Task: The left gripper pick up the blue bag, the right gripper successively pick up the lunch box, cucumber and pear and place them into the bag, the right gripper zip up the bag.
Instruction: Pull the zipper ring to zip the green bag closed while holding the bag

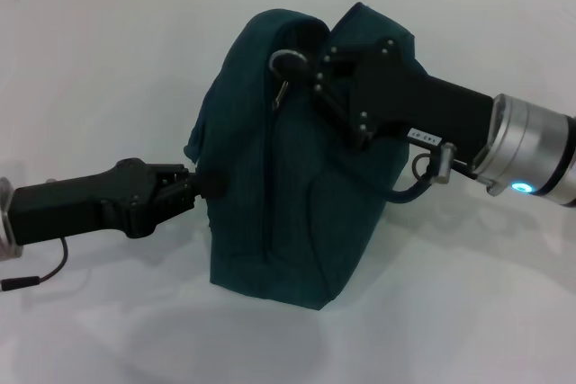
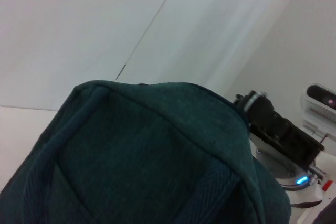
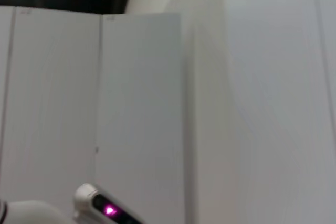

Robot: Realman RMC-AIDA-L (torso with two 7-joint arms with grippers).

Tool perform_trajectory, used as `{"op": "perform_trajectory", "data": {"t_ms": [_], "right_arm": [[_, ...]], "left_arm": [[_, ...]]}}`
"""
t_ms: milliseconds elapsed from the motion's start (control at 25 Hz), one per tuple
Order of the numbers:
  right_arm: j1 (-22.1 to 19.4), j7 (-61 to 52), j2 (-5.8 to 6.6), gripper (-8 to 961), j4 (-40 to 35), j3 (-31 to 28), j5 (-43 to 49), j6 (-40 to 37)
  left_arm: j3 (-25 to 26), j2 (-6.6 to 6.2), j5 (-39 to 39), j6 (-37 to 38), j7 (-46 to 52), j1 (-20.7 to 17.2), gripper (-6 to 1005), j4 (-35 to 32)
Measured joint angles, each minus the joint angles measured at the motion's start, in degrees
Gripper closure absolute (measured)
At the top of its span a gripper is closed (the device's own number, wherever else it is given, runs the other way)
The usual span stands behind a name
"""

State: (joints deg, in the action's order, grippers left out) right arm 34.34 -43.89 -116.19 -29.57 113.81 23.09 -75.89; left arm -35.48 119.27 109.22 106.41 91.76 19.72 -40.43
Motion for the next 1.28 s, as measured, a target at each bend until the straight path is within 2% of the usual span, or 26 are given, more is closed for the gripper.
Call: {"op": "perform_trajectory", "data": {"t_ms": [440,840,1000,1280], "right_arm": [[-0.83,-0.21,0.17,950,0.53,-0.81,-1.52,-0.66],[-1.23,-0.22,0.62,950,0.79,-6.09,-1.48,-0.58],[-1.29,-0.22,0.56,950,1.88,-6.69,-1.55,0.04],[-1.97,-0.17,0.30,950,5.91,-9.52,-1.89,0.58]], "left_arm": [[-0.03,-0.12,0.25,0.86,-0.08,-0.09,945,0.00],[0.08,-0.33,0.25,2.34,-2.02,-0.89,946,0.00],[1.75,-0.43,-0.13,2.24,-2.04,-1.22,945,0.00],[7.72,-0.45,-0.32,1.64,-2.07,-1.57,945,0.00]]}}
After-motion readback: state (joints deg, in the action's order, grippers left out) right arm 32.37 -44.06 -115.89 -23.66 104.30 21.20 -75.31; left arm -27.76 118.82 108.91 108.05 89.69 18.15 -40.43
